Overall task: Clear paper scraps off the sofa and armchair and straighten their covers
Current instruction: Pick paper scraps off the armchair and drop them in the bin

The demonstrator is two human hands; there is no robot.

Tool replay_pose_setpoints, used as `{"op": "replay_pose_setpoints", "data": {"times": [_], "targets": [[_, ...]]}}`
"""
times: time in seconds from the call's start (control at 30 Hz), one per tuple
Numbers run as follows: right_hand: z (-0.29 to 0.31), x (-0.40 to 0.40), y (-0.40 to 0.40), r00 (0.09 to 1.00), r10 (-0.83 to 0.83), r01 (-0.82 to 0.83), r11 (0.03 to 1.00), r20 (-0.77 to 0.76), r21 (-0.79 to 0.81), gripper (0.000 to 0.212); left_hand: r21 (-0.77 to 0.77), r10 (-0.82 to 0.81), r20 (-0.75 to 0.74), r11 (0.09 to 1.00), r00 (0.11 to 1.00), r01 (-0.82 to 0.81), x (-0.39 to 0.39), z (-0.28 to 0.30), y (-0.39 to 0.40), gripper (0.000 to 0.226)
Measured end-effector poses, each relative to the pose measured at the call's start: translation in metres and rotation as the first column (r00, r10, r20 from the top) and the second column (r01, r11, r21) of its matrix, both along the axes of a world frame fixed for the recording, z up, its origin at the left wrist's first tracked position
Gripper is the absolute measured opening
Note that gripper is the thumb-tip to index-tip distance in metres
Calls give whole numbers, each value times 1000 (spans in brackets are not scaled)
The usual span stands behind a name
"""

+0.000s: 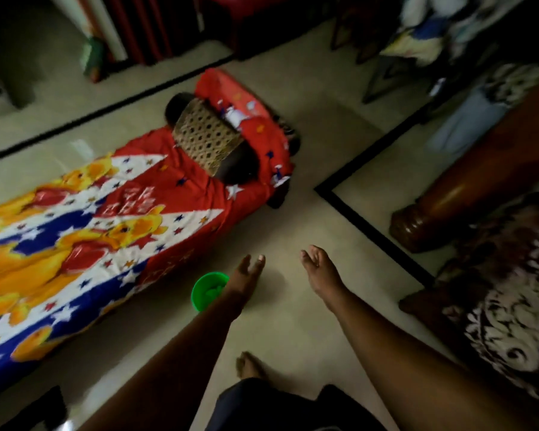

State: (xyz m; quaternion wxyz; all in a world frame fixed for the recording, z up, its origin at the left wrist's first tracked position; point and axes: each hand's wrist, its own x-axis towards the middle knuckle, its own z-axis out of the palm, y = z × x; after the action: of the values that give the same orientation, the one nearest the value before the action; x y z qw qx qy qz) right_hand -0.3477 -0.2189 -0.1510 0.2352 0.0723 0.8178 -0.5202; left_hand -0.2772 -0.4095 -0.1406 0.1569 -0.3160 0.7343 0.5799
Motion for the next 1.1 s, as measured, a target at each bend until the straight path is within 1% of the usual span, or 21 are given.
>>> {"op": "replay_pose_setpoints", "data": {"times": [0.03, 0.07, 0.13, 0.17, 0.23, 0.33, 0.4, 0.47, 0.57, 0.6, 0.7, 0.77, 0.8, 0.87, 0.9, 1.0, 1.03, 1.1], "targets": [[11, 0, 25, 998, -47, 47, 999, -33, -2, 62, -12, -40, -24, 999, 999, 39, -9, 7, 18, 107], [19, 2, 45, 994, -88, 88, 996, -59, -2, 61, -25, -76, -31, 997, 997, 75, -17, 15, 35, 106], [38, 10, 96, 976, -181, 180, 983, -120, -18, 60, -59, -170, -68, 984, 983, 166, -29, 34, 81, 96], [46, 17, 123, 965, -223, 220, 975, -141, -33, 60, -72, -206, -85, 977, 975, 201, -30, 45, 108, 98], [61, 35, 173, 939, -280, 273, 960, -197, -63, 60, -74, -229, -117, 972, 966, 221, -28, 61, 160, 98], [78, 74, 261, 873, -424, 409, 906, -243, -110, 57, -45, -298, -192, 954, 935, 295, -10, 82, 255, 90], [92, 103, 313, 811, -520, 500, 854, -267, -145, 56, -27, -364, -232, 930, 902, 368, 3, 93, 316, 79], [100, 136, 372, 738, -616, 585, 788, -276, -191, 53, -40, -478, -258, 873, 839, 485, 18, 102, 384, 71], [110, 186, 452, 642, -708, 676, 704, -294, -216, 36, -65, -630, -307, 762, 713, 645, 38, 113, 472, 64], [113, 204, 478, 605, -739, 712, 668, -295, -213, 37, -63, -663, -323, 727, 675, 683, 45, 116, 500, 65], [113, 252, 551, 498, -814, 799, 565, -300, -207, 51, -27, -747, -340, 616, 572, 788, 64, 119, 578, 69], [112, 277, 589, 434, -852, 834, 503, -294, -225, 54, -22, -790, -325, 556, 520, 831, 76, 122, 621, 79], [111, 289, 607, 389, -877, 860, 455, -281, -230, 55, -27, -812, -320, 524, 489, 851, 80, 120, 644, 82], [109, 312, 640, 302, -915, 894, 370, -267, -255, 56, -21, -849, -317, 451, 422, 892, 88, 119, 688, 80], [109, 320, 653, 271, -928, 903, 337, -256, -266, 54, -17, -864, -320, 417, 390, 909, 91, 116, 707, 80], [113, 343, 695, 186, -953, 924, 252, -237, -287, 37, 4, -907, -307, 300, 287, 954, 102, 111, 773, 92], [115, 348, 710, 165, -956, 930, 232, -241, -283, 36, 12, -913, -317, 267, 257, 964, 106, 110, 794, 92], [113, 355, 736, 110, -964, 952, 172, -241, -253, 42, 18, -919, -338, 208, 202, 978, 111, 106, 834, 83]]}}
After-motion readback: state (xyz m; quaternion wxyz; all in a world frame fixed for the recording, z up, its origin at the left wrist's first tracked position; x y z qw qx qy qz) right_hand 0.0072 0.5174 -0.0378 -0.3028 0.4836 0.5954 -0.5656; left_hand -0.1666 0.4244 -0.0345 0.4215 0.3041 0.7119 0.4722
